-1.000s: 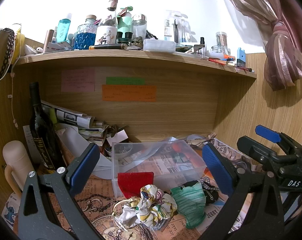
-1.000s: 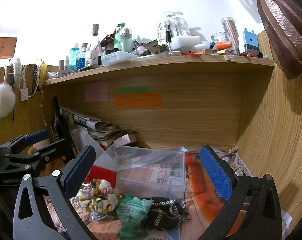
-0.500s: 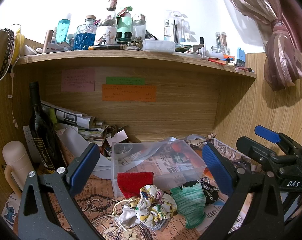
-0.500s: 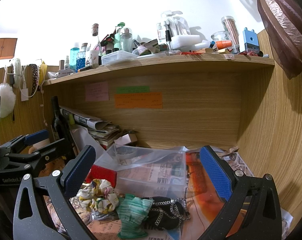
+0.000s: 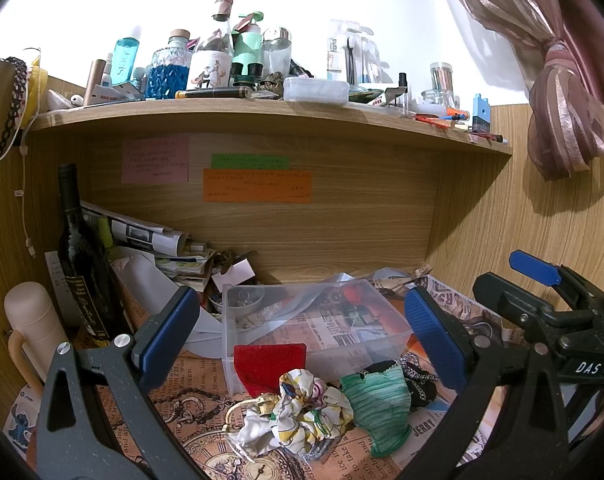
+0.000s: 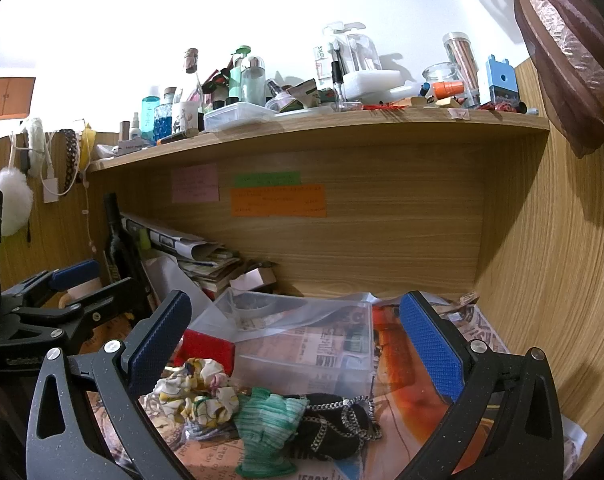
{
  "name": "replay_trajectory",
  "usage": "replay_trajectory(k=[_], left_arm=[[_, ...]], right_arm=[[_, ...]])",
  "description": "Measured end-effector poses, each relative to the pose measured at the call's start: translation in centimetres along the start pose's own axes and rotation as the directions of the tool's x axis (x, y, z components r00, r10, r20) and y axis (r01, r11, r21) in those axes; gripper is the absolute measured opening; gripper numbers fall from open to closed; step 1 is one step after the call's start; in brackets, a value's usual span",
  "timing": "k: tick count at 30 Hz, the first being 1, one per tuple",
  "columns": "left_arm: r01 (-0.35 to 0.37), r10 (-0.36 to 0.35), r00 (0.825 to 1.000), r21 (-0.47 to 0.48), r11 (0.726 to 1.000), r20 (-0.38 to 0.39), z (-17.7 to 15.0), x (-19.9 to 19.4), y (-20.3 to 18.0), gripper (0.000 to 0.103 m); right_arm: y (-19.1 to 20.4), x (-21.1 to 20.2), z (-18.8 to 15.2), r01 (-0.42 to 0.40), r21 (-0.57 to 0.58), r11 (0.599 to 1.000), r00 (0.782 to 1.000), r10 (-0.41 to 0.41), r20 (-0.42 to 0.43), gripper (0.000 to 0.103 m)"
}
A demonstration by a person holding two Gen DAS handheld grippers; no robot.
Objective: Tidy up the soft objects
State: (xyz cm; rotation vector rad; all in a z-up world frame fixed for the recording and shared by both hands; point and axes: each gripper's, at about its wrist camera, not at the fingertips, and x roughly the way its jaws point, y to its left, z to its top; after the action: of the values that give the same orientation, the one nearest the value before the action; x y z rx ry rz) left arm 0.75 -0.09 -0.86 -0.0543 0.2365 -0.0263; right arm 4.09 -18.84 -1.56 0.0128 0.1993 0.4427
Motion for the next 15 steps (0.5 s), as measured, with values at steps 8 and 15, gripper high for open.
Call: replay_trajectory(k=[8,15], left_arm=[[0.021,-0.021,0.997,0.001,1.0,-0.068,-1.3,1.3,-0.2,0.103],[0.056,-0.06,0.975,-0.028,0.998,-0.214,-4.1,4.1,0.1,0.103]], right_arm=[[-0.5,0.6,-0.9,0.019,0.014,1.0,0.999,-0.018,-0.046,0.103],[-2.9,2.3,-3.3,0.053,0.029,0.998,0.984,-0.047,-0.173,0.103]])
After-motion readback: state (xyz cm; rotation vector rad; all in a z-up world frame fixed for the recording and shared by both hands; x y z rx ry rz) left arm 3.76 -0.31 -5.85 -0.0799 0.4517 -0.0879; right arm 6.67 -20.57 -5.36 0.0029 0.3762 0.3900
